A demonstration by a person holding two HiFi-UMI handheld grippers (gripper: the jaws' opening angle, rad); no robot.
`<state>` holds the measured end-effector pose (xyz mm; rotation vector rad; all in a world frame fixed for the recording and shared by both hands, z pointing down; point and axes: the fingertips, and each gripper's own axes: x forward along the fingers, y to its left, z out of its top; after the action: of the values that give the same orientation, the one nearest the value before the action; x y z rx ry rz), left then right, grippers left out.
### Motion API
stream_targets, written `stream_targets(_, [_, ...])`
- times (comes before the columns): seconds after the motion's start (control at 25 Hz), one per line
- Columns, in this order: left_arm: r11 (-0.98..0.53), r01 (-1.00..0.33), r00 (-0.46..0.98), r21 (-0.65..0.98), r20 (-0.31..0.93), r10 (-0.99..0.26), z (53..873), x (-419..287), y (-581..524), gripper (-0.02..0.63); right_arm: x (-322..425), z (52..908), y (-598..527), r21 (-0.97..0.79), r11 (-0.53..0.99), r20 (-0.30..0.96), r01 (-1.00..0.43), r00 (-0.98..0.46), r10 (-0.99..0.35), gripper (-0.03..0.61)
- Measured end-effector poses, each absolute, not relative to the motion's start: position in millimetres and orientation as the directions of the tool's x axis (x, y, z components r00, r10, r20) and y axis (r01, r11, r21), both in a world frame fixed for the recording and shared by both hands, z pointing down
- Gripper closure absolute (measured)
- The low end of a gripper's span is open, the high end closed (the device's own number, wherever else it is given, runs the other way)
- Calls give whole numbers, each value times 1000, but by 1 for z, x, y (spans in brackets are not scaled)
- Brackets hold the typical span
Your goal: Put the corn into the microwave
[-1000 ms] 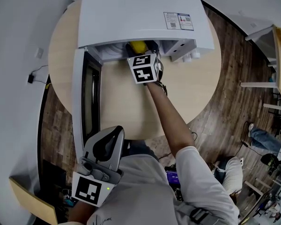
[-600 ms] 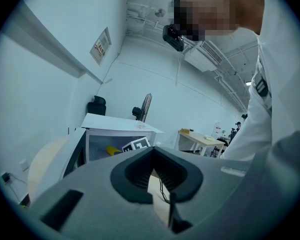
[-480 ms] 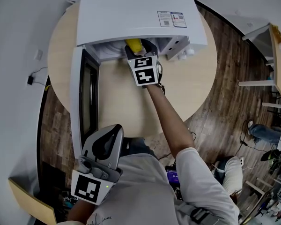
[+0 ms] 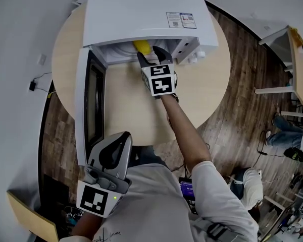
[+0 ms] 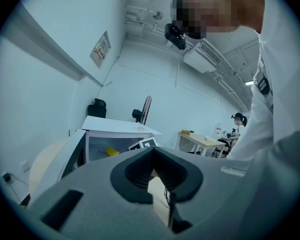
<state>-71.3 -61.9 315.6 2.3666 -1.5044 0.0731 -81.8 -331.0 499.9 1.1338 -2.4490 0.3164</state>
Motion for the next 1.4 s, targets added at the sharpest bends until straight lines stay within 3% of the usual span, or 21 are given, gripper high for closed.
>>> stream_targets(0.56, [-398,-882,450,251,203,-870,310,-53,-44,623,-56,486,-292,-97,659,460,-746,-620,-635,350])
stream_targets(1.4, [-374,-898,417,233,172,-892,305,-37,-27,623,-9,433,-218,-186,681,387,-708,-690,-611,431])
